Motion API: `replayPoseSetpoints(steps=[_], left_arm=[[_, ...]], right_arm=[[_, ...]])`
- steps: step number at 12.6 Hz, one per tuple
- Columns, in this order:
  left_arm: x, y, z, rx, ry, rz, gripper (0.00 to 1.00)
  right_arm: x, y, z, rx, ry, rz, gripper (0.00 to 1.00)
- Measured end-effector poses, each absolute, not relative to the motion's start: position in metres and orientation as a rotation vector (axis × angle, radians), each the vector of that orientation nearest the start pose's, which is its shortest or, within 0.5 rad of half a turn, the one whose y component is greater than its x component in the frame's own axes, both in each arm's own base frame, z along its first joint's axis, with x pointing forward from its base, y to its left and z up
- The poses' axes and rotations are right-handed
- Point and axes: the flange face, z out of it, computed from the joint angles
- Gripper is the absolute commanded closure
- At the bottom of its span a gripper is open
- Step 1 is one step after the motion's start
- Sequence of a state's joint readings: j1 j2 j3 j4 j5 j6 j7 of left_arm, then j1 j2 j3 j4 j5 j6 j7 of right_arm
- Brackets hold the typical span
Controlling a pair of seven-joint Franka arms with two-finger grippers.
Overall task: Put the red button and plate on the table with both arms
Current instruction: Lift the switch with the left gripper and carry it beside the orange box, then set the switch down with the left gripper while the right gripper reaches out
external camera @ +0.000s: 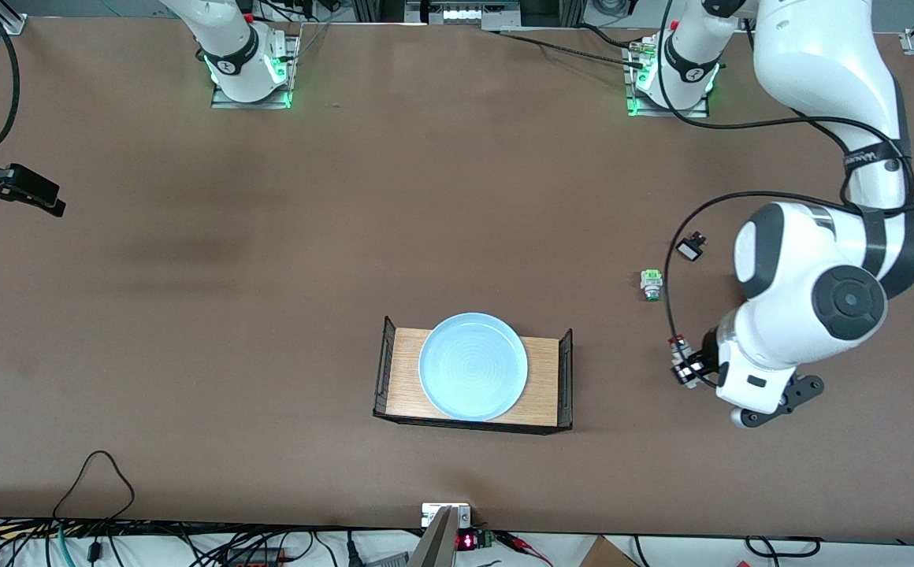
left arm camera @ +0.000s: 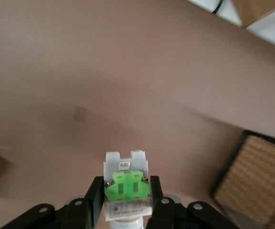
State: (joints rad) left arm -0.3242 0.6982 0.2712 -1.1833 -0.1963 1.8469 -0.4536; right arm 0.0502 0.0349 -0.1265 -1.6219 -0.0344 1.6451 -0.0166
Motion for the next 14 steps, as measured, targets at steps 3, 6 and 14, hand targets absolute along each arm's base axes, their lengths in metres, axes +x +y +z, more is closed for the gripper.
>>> replayPoseSetpoints(steps=[3, 6, 14], left_arm=[[0.732, -0.057, 0.352, -3.115, -0.472, 0.037, 1.0], [0.723, -0.008, 0.318, -3.156, -0.311, 0.016, 1.0], [0.681, 0.041, 0.226, -3.24, -0.088, -0.021, 1.0]], right_arm=[[0.568, -0.045, 0.587, -3.178, 0.089, 0.021, 0.0], [0.568, -0.042, 0.587, -3.178, 0.08, 0.023, 0.0], [0.574, 0.042, 0.57, -3.136, -0.134, 0.074, 0.0]])
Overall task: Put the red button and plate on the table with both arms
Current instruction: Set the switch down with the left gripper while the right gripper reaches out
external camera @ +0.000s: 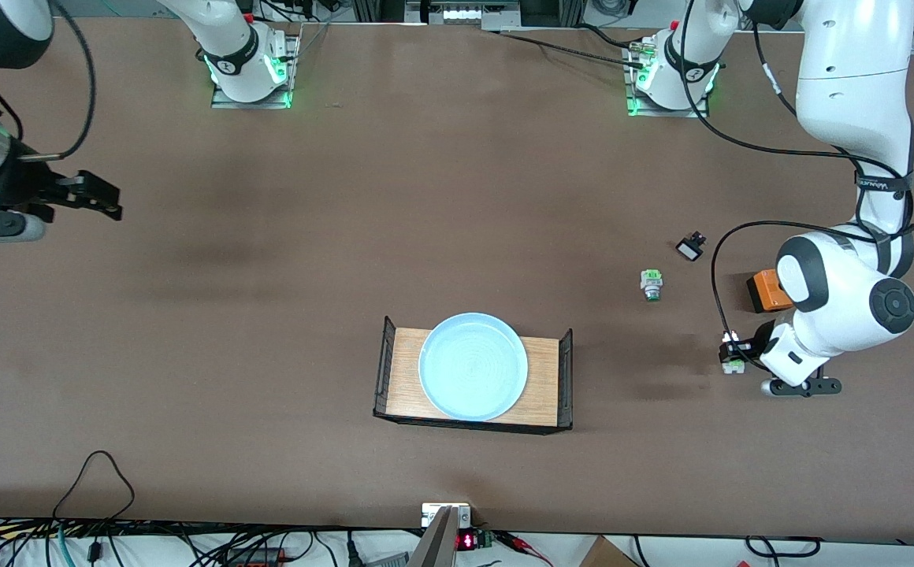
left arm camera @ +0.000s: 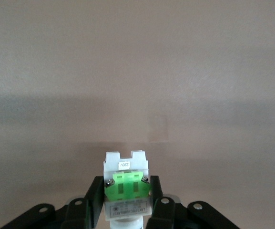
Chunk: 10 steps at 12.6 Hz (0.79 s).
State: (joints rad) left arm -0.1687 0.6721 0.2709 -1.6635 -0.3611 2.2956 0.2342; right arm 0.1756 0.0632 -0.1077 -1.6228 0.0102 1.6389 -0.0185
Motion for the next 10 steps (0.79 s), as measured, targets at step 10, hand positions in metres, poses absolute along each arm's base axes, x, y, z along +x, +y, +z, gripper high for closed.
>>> replayPoseSetpoints(steps=[10], left_arm=[[0.663, 0.047, 0.187, -3.307, -0.05, -0.022, 0.69]], right_arm=[[0.583, 0.162, 0.5, -2.88, -0.098, 0.281, 0.0]])
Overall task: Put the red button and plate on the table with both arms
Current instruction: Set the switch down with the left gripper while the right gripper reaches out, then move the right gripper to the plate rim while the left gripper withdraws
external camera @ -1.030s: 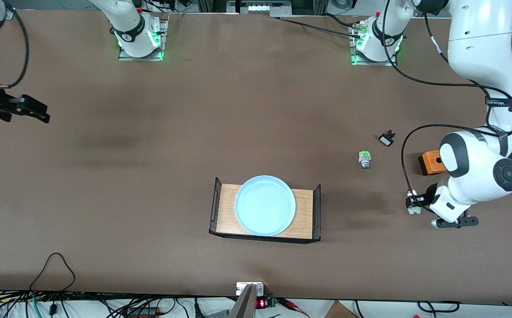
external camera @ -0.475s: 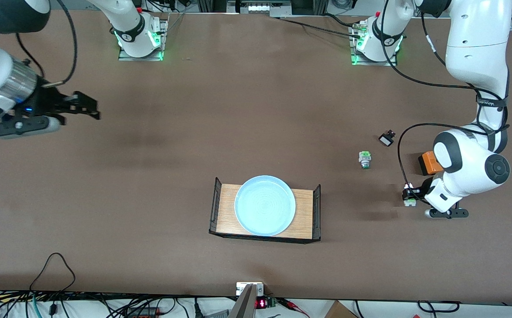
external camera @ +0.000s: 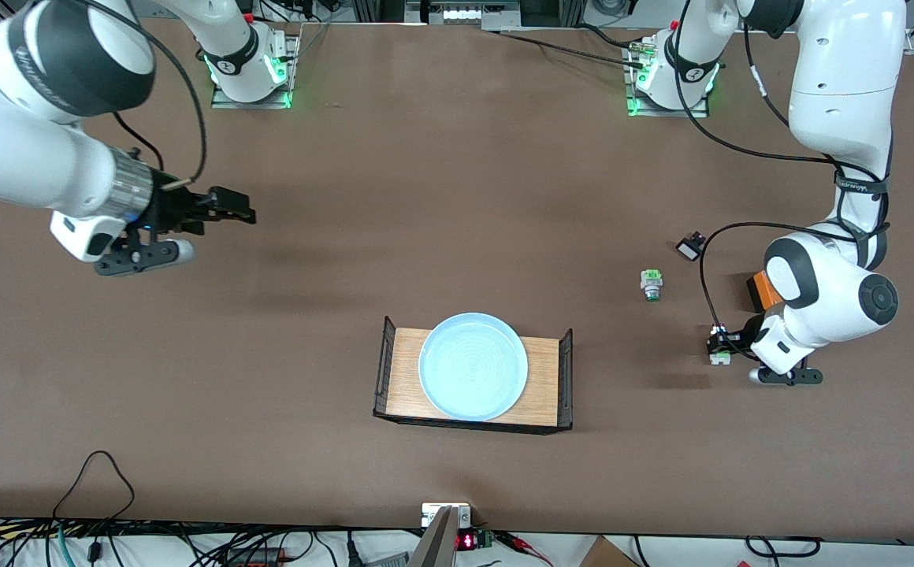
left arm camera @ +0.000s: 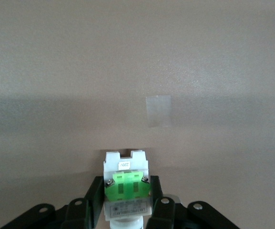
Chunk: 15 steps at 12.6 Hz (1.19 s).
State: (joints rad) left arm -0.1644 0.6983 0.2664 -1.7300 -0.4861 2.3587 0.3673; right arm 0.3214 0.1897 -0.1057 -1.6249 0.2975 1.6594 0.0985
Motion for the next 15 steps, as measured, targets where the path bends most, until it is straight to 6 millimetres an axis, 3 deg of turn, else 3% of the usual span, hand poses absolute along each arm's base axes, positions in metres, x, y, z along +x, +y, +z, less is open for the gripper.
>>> replayPoseSetpoints(steps=[2, 5, 8, 10, 13, 15], left_arm=[[0.663, 0.046, 0.186, -3.306, -0.047, -0.022, 0.45], [0.664, 0.046, 0.187, -3.307, -0.035, -0.026, 0.0], [0.67, 0.042, 0.197, -3.302, -0.004, -0.062, 0.0], [0.674, 0.04, 0.217, -3.279, 0.06, -0.078, 0.0], [0.672, 0.044, 0.265, -3.212, 0.179, -0.022, 0.0], [0.666, 0.046, 0.307, -3.146, 0.197, 0.026, 0.0]], right_arm=[[0.577, 0.193, 0.502, -2.897, 0.062, 0.288, 0.0], [0.567, 0.245, 0.509, -2.886, 0.372, 0.239, 0.0], [0.559, 0.279, 0.512, -2.83, 0.664, 0.208, 0.0], [0.558, 0.293, 0.512, -2.78, 0.858, 0.215, 0.0], [0.565, 0.333, 0.514, -2.68, 1.107, 0.201, 0.0], [0.574, 0.361, 0.502, -2.623, 1.211, 0.182, 0.0]])
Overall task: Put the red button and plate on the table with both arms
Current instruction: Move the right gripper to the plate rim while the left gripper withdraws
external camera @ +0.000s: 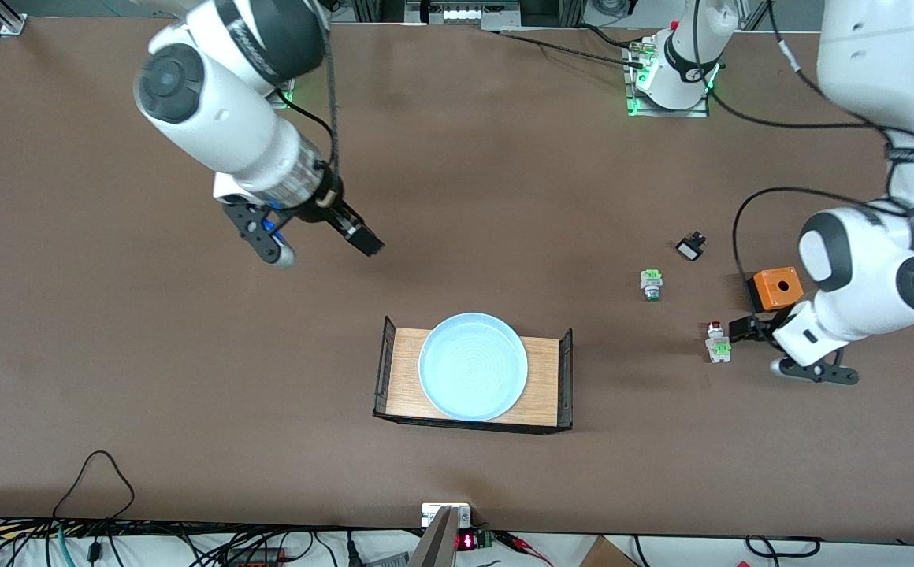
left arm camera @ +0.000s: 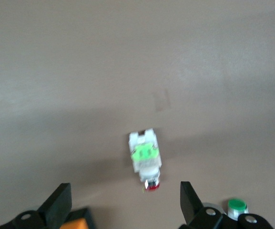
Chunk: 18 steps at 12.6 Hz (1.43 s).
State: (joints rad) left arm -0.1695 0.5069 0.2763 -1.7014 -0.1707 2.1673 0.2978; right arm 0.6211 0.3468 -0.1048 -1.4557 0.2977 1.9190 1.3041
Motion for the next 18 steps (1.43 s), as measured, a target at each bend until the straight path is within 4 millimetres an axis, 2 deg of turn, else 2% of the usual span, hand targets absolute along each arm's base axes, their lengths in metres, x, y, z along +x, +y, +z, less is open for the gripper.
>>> replayPoseSetpoints(steps=[2, 5, 8, 12, 15, 18], left_arm=[[0.657, 0.045, 0.35, -3.131, 0.182, 0.057, 0.0], [0.638, 0.035, 0.41, -3.167, 0.136, 0.088, 0.0], [0.618, 0.02, 0.468, -3.171, 0.102, 0.087, 0.0], [0.597, 0.021, 0.543, -3.187, -0.017, 0.047, 0.0], [0.583, 0.021, 0.575, -3.182, -0.029, 0.016, 0.0], [0.581, 0.011, 0.6, -3.184, 0.002, -0.026, 0.0]], right_arm=[[0.584, 0.386, 0.48, -2.566, 1.286, 0.152, 0.0], [0.59, 0.412, 0.454, -2.501, 1.343, 0.112, 0.0], [0.593, 0.429, 0.435, -2.464, 1.355, 0.078, 0.0], [0.604, 0.438, 0.411, -2.455, 1.361, 0.049, 0.0], [0.613, 0.441, 0.389, -2.43, 1.36, 0.003, 0.0], [0.616, 0.441, 0.368, -2.438, 1.374, 0.001, 0.0]])
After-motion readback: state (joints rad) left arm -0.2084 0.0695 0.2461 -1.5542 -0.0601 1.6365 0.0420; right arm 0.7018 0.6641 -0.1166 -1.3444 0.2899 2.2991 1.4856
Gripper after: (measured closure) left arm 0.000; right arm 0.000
